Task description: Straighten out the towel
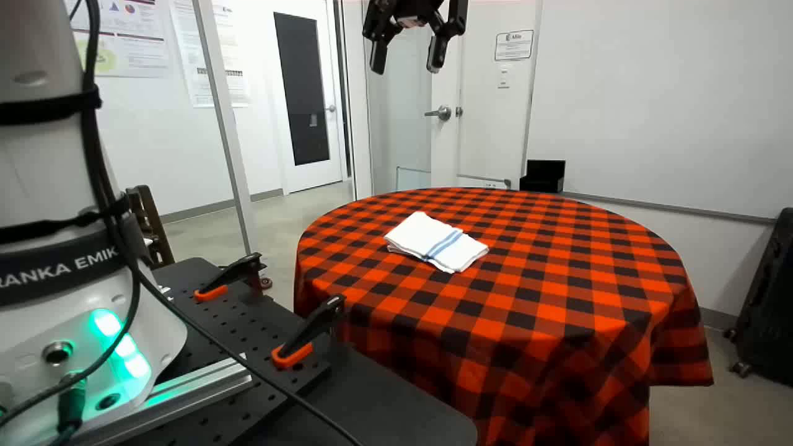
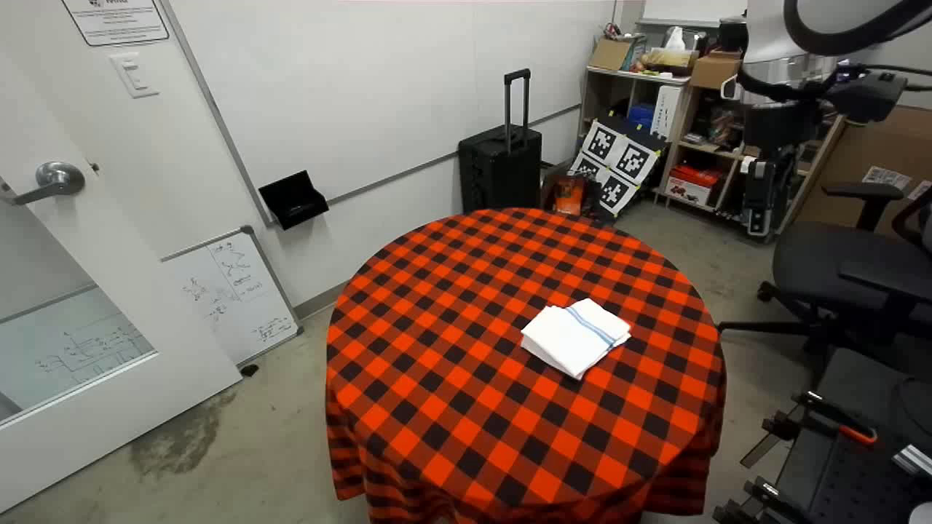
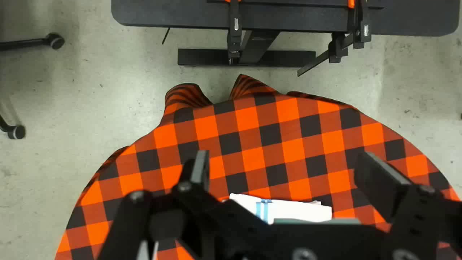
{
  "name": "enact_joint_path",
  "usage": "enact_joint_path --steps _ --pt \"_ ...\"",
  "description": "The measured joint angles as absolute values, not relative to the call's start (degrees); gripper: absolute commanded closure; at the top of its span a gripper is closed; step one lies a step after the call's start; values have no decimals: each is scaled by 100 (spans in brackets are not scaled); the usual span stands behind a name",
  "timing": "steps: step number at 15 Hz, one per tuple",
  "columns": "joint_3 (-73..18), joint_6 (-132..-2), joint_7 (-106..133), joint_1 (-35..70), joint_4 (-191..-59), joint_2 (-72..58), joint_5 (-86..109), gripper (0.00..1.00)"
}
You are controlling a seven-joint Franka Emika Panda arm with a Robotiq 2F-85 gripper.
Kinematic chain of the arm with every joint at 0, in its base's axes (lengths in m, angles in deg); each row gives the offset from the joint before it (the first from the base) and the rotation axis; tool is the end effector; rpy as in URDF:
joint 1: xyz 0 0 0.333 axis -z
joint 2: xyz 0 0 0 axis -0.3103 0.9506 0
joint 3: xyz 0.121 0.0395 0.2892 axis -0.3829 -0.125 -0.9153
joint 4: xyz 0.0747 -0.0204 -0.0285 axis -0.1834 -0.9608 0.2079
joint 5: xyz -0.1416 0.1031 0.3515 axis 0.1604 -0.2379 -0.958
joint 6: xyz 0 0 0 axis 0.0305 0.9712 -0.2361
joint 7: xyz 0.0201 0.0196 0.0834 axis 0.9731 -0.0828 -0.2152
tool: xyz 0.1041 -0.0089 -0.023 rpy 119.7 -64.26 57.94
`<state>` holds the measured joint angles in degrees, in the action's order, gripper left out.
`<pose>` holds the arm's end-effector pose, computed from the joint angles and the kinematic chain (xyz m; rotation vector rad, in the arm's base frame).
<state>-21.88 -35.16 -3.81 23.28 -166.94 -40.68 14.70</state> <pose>0.4075 -0.1150 0.4261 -3.0998 -0.0246 0.4180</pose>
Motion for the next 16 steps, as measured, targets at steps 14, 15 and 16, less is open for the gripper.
enact_joint_path --steps 14,15,16 --pt "-2184 -3511 -699 2326 -16692 -4024 1443 0" --pt "-2176 -3504 -897 2325 -16677 -3961 1405 0" --pt "-2165 -3495 -1059 2325 -16643 -3870 1373 0"
